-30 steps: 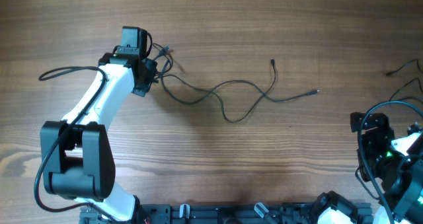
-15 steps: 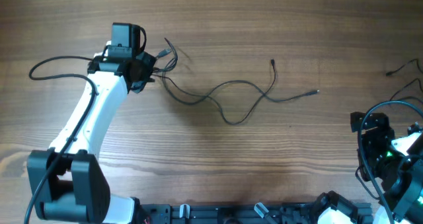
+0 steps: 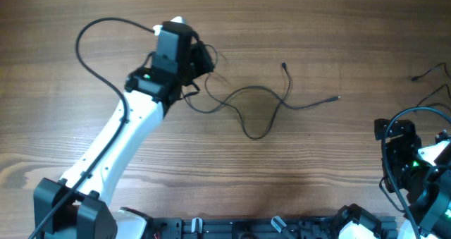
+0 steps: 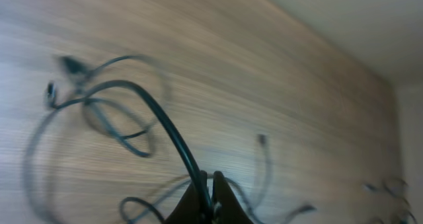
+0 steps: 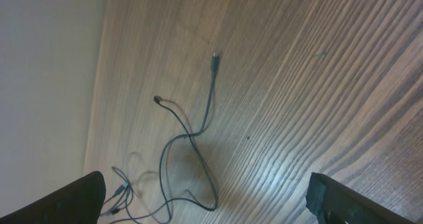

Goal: Untangle cables

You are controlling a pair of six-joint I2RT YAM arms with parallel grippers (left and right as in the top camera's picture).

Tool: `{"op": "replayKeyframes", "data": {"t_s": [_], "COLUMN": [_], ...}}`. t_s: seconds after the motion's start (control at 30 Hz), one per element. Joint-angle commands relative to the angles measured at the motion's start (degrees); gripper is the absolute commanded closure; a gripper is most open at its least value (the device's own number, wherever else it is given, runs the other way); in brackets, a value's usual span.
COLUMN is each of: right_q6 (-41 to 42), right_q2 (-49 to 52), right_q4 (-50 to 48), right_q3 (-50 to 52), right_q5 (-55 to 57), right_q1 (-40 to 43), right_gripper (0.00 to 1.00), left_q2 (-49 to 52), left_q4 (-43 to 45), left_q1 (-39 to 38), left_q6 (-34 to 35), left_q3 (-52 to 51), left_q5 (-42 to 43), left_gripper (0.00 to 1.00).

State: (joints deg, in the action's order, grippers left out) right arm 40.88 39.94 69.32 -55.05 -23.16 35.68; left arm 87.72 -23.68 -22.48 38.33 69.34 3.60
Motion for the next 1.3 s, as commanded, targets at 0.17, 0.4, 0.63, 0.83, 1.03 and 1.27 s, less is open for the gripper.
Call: {"op": "replayKeyframes", "data": {"t_s": [0.17, 0.4, 0.63, 0.83, 1.03, 1.27], "right_q6": [-0.37, -0.39, -0.48, -0.66, -3.37, -3.37], "right_q2": [0.02, 0.02, 0.02, 0.02, 0.02, 0.02], "right_q4": [-1.66, -2.4, -1.57, 1.99, 2.08, 2.03], "right_q3": [0.26, 0.26, 0.26, 0.26, 0.26, 0.26], "right_q5": [-0.7, -0.72, -0.7, -0.72, -0.72, -0.7], "right_q1": [-0.24, -0.24, -0.24, -0.24, -0.24, -0.24], "right_gripper": [0.0, 0.0, 0.0, 0.0, 0.0, 0.0], "left_q2": [-1.38, -0.55, -0.55, -0.55, -0.55, -0.55], "left_q4": [12.24, 13.07, 13.0, 13.22, 13.22, 13.22], "left_q1": [-17.33, -20.11, -20.11, -20.11, -20.11, -20.11], "left_q6": [-20.98, -25.97, -25.97, -25.92, -25.92, -25.94], "left_q3": [0.04, 0.04, 0.04, 0.04, 0.04, 0.04], "left_q5": [7.23, 5.92, 4.22, 4.26, 4.26, 4.26], "left_gripper": [0.96, 0.96, 0.96, 0.96, 0.96, 0.96]}}
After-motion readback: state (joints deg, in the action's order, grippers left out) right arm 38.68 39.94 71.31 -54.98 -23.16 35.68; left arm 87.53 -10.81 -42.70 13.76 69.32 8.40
